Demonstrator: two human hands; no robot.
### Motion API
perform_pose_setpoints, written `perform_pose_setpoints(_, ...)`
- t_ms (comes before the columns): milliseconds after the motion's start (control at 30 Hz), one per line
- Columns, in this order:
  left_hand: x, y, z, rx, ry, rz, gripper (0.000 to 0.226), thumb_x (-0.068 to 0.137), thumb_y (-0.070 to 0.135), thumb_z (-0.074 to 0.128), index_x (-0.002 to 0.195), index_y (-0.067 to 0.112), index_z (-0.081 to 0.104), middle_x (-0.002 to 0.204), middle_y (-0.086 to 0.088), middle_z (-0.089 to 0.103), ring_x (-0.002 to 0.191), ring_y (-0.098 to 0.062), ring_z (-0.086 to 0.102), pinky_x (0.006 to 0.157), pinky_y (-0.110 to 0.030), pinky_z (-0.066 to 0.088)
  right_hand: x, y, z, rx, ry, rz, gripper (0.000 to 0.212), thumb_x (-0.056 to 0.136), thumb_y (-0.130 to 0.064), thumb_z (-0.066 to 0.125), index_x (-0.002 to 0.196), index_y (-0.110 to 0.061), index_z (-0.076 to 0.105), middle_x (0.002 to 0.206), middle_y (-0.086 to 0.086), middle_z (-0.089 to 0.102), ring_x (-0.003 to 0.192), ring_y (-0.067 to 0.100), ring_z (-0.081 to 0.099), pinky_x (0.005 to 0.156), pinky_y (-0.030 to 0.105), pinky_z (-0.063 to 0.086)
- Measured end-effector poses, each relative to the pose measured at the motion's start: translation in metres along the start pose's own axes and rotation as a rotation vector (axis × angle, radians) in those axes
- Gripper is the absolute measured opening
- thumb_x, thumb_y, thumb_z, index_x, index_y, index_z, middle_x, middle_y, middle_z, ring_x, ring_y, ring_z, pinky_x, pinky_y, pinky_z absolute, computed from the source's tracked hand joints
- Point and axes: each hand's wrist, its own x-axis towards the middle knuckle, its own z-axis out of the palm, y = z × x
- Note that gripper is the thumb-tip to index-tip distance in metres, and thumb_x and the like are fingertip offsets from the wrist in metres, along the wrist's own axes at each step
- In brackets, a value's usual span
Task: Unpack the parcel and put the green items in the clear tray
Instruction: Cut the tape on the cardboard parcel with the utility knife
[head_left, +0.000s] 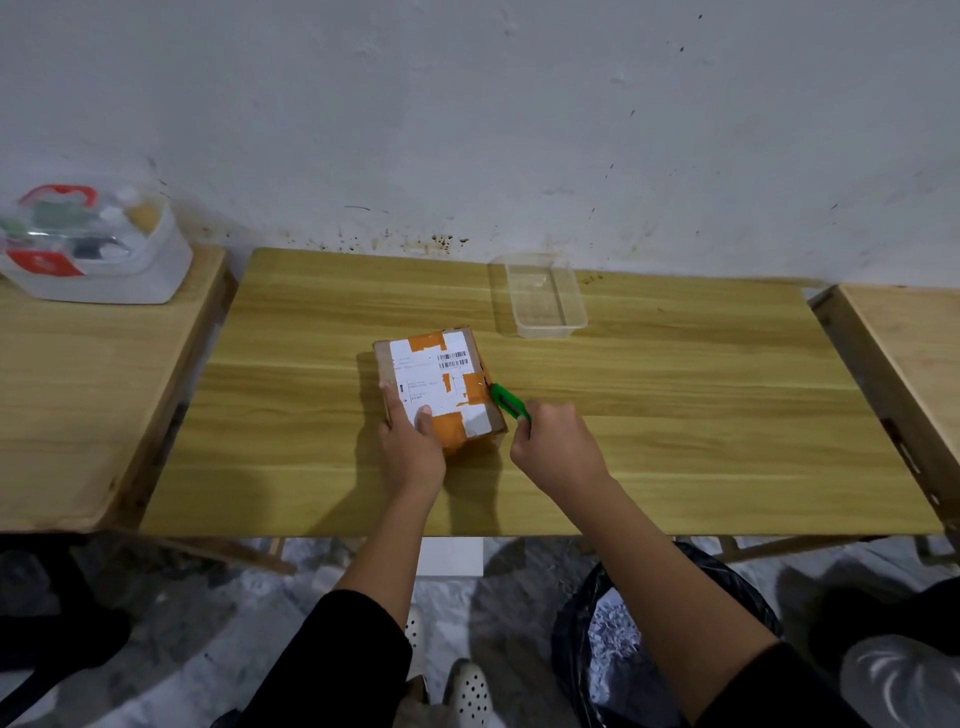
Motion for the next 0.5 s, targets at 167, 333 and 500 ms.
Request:
perform_pose_setpoints(167,0.001,-0.001,0.001,0.005,0.007,-0.014,0.059,0.098,0.037,0.031,0.148,0.032,-0.001,0.130,-0.020,0.041,0.115,-0.034,0.047,0.083,-0.041,0.041,-0.011,0.004,0.005,-0.025,0.010,-0.015,0.019,0.091,-0.015,0.044,0.095,0.000,0.055,0.072,0.013,0.053,0.061,0.027,0.050,0.049,0.030,0.033)
perform_pose_setpoints(333,0.002,-0.003,0.001,0.010,0.005,-0.005,0.059,0.098,0.037,0.031,0.148,0.032,-0.001,0.131,-0.020,0.042,0.115,-0.035,0.047,0.086,-0.042,0.042,-0.019,0.009,0.007,-0.019,0.033,-0.031,0.019,0.092,-0.014,0.043,0.094,0.001,0.054,0.067,0.008,0.047,0.046,0.017,0.037,0.041,0.023,0.020)
perform_pose_setpoints(500,0.002,-0.003,0.000,-0.010,-0.001,0.010,0.059,0.099,0.037,0.031,0.148,0.033,-0.001,0.131,-0.019,0.042,0.115,-0.035,0.048,0.089,-0.044,0.044,-0.027,0.018,0.010,0.003,0.059,-0.047,0.018,0.092,-0.016,0.042,0.091,-0.002,0.054,0.053,-0.003,0.035,0.042,0.011,0.033,0.040,0.023,0.020)
